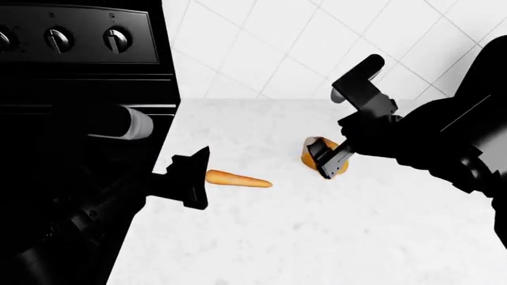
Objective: Place both pans onto different burners. Then place the carrot and the chicken breast on different pans.
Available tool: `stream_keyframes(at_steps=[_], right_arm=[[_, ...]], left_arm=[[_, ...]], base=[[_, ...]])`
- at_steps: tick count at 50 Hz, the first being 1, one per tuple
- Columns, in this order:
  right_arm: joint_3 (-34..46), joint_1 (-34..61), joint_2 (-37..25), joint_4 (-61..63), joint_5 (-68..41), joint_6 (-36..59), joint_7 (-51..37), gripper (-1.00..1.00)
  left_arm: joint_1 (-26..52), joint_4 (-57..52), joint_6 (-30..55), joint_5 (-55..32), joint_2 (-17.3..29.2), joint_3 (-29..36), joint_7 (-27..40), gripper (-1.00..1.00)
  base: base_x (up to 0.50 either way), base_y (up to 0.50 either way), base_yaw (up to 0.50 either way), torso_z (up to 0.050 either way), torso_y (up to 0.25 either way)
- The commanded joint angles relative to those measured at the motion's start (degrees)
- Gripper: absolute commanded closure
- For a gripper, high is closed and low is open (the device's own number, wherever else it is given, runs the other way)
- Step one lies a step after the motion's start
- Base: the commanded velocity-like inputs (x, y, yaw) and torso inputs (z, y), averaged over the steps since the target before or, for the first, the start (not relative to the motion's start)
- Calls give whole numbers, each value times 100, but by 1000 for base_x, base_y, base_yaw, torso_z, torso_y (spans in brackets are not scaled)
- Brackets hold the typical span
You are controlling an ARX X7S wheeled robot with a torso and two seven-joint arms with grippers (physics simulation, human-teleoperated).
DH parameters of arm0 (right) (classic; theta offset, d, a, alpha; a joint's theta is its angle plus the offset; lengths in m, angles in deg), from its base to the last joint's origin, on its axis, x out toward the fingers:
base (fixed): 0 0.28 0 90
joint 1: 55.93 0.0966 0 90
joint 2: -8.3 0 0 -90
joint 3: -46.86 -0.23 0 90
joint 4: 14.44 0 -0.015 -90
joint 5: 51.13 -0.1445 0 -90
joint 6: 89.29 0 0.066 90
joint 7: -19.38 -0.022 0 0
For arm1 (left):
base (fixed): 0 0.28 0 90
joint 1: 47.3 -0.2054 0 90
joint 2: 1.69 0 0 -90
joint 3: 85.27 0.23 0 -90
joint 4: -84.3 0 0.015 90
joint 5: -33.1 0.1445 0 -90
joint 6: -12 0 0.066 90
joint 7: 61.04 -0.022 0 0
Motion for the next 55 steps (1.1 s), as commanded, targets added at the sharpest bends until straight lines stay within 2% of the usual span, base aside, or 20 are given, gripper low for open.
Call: stream_keyframes(at_steps=[1, 36, 37, 47, 55], right_arm=[[316, -72, 160, -279, 219, -142, 235, -100], [632, -255, 300, -749, 485, -119, 95, -100], [625, -256, 307, -764, 507, -137, 57, 100], [488, -285, 207, -523, 414, -106, -115, 100], [-49, -296, -235, 445, 17, 207, -773, 100]], left_arm=[[-50, -23, -36, -6, 25, -2, -23, -100], [-174, -44, -130, 29, 92, -23, -160, -100], [-185, -38, -135, 32, 94, -26, -167, -100], [-218, -76, -176, -6, 139, -44, -141, -100], [-178, -144, -194, -114, 171, -19, -65, -100]], base=[[0, 0, 0, 0, 0], [0, 0, 0, 0, 0], [0, 0, 0, 0, 0], [0, 0, 0, 0, 0], [0, 0, 0, 0, 0]])
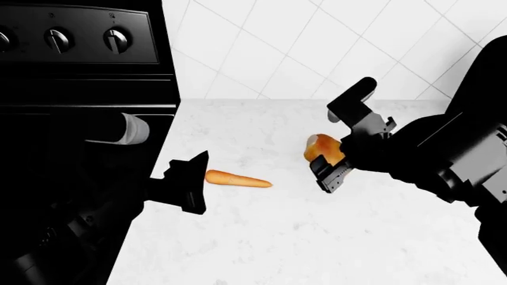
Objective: Place both pans onto different burners. Then place the carrot and the chicken breast on different pans.
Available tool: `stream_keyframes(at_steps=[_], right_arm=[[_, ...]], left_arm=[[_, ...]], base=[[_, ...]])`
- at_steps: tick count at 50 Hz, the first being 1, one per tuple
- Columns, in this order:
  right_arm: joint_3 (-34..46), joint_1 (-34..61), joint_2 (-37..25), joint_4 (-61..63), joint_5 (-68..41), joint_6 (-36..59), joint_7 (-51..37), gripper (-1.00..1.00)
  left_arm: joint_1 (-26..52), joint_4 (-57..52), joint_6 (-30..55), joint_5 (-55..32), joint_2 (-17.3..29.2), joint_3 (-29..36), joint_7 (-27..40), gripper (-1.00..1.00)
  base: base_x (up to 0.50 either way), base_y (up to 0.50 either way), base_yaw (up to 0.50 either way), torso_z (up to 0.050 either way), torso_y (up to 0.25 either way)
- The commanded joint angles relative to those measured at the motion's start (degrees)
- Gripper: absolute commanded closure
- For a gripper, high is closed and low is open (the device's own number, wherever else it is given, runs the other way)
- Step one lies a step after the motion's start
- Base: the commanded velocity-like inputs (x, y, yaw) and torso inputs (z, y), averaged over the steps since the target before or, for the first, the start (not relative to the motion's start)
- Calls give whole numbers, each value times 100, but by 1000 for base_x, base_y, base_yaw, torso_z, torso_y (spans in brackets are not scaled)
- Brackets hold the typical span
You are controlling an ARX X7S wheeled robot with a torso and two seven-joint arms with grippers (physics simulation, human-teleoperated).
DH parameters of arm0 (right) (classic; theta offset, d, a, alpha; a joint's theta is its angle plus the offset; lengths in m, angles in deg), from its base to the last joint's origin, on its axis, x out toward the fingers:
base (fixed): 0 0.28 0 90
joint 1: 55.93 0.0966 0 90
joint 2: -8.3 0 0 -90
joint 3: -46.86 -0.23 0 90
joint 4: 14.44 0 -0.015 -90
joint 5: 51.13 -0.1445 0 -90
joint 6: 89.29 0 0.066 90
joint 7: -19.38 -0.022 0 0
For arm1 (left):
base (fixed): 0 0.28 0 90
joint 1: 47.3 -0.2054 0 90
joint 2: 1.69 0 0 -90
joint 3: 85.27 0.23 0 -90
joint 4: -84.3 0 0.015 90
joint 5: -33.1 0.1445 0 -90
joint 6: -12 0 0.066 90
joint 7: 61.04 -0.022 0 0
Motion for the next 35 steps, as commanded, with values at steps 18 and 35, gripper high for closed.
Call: stream_keyframes(at_steps=[18, 35], right_arm=[[-1087, -308, -921, 2196, -1010, 667, -1340, 100], [-1167, -534, -1025, 2401, -1132, 530, -1447, 100]], left_arm=[[426, -571, 554, 109, 115, 388, -147, -100], [3028, 2436, 1693, 1054, -643, 1502, -1613, -100]], base=[[0, 0, 0, 0, 0], [0, 0, 0, 0, 0]])
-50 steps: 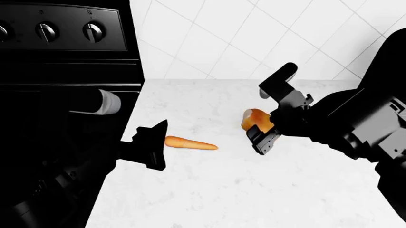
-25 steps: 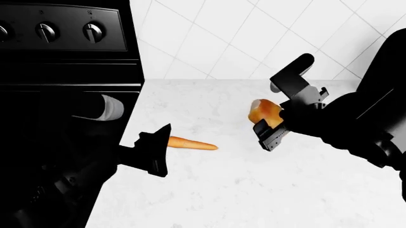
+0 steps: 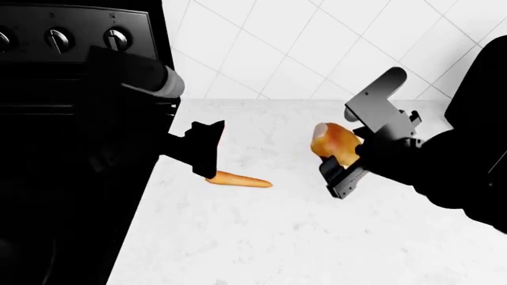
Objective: Place both pans onto different burners. Then place the carrot and the chicken breast on different pans.
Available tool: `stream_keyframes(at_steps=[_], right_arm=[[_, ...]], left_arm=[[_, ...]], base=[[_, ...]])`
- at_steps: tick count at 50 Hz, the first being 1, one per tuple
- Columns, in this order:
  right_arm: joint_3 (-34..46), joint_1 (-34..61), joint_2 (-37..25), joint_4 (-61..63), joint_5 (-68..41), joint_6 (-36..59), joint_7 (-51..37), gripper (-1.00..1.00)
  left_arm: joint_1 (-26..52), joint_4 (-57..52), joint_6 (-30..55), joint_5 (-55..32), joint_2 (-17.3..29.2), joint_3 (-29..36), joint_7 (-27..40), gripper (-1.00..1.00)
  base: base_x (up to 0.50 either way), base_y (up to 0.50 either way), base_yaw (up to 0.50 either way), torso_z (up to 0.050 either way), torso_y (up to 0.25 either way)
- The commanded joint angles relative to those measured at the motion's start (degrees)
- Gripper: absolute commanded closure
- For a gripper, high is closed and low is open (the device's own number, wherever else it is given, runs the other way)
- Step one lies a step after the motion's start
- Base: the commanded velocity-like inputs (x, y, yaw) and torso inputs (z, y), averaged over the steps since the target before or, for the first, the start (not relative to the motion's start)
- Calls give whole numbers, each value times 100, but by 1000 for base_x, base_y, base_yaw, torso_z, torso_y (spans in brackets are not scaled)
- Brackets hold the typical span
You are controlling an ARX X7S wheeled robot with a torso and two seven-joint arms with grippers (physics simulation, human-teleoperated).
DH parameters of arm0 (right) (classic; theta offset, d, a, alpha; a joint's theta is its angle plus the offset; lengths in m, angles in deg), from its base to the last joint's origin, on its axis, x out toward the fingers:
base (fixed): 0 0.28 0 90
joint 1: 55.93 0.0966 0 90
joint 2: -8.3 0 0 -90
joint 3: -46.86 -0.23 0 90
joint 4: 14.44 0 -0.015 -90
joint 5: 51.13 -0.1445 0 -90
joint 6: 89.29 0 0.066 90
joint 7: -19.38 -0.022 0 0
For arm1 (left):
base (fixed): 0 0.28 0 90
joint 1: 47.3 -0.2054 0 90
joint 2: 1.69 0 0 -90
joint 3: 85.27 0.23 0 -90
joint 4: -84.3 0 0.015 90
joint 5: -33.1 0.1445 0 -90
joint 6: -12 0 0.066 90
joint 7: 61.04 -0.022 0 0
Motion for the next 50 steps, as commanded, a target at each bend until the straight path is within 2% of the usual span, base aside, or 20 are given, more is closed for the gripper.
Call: stream_keyframes(at_steps=[1, 13, 27, 36, 50], right_arm=[[-117, -104, -100, 263, -33, -20, -80, 100], [-100, -128, -88, 300, -56, -37, -109, 100], [-4, -175, -37, 205, 25, -136, -44, 100], [-25, -270, -47, 196, -16, -160, -119, 100], [45, -272, 11, 130, 48, -232, -75, 100]], left_arm=[[895, 999, 489, 433, -258, 473, -638, -100], [898, 1019, 774, 360, -122, 679, -952, -100], [882, 1232, 1011, 995, -43, 1010, -2322, -100], [953, 1337, 848, 1971, -26, 1429, -3438, -100], [772, 1675, 626, 2760, 11, 2062, -4416, -100]], base=[[0, 0, 0, 0, 0], [0, 0, 0, 0, 0], [0, 0, 0, 0, 0], [0, 0, 0, 0, 0], [0, 0, 0, 0, 0]])
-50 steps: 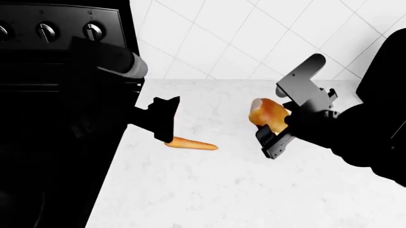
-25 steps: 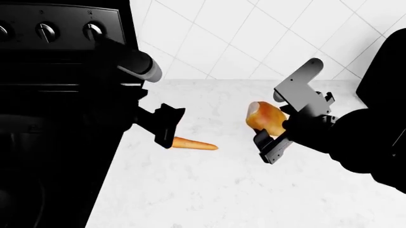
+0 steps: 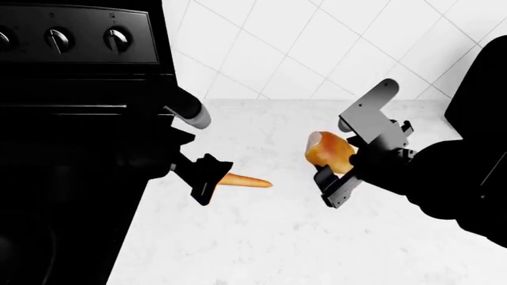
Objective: Place both pans onto different burners. Then place the carrot and the chicken breast on different pans.
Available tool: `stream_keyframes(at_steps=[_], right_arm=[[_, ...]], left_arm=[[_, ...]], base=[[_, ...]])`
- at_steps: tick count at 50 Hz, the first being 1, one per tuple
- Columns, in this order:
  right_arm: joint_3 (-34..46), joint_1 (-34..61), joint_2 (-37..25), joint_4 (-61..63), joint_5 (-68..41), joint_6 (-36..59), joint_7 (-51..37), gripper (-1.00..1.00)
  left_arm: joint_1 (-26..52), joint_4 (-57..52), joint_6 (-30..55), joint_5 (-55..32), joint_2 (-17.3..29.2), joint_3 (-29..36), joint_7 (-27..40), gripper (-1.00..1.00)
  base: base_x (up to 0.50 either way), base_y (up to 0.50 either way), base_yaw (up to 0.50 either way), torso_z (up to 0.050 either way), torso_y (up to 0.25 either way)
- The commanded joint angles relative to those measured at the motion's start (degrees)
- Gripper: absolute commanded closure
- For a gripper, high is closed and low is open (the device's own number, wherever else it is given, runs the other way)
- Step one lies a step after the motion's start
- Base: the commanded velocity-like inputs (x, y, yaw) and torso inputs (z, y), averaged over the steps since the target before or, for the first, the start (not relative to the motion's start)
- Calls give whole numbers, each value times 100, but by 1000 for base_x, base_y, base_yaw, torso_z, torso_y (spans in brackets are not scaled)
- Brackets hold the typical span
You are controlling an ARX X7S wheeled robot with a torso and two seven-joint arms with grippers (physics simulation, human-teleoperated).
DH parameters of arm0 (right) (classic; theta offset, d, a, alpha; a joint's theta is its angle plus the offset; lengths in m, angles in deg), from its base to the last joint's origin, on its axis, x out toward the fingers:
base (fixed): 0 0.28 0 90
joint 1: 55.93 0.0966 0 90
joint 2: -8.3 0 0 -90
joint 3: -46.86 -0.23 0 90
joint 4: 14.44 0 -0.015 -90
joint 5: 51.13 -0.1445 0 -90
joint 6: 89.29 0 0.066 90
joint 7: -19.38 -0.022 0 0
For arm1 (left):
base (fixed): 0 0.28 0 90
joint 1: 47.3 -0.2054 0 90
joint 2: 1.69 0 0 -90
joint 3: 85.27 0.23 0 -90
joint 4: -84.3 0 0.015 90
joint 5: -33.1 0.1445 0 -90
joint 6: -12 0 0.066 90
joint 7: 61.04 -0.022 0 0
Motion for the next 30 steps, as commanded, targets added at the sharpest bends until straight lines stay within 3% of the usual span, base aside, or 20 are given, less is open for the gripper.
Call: stream_keyframes(at_steps=[1, 30], right_arm=[[18, 6, 16, -13, 148, -60, 73, 100], [-22, -171, -29, 21, 79, -175, -40, 100]], left_arm=[[-104, 303, -185, 730, 10, 497, -829, -100], [93, 1406, -913, 1905, -453, 1290, -1920, -100]], base=[[0, 0, 0, 0, 0], [0, 0, 0, 0, 0]])
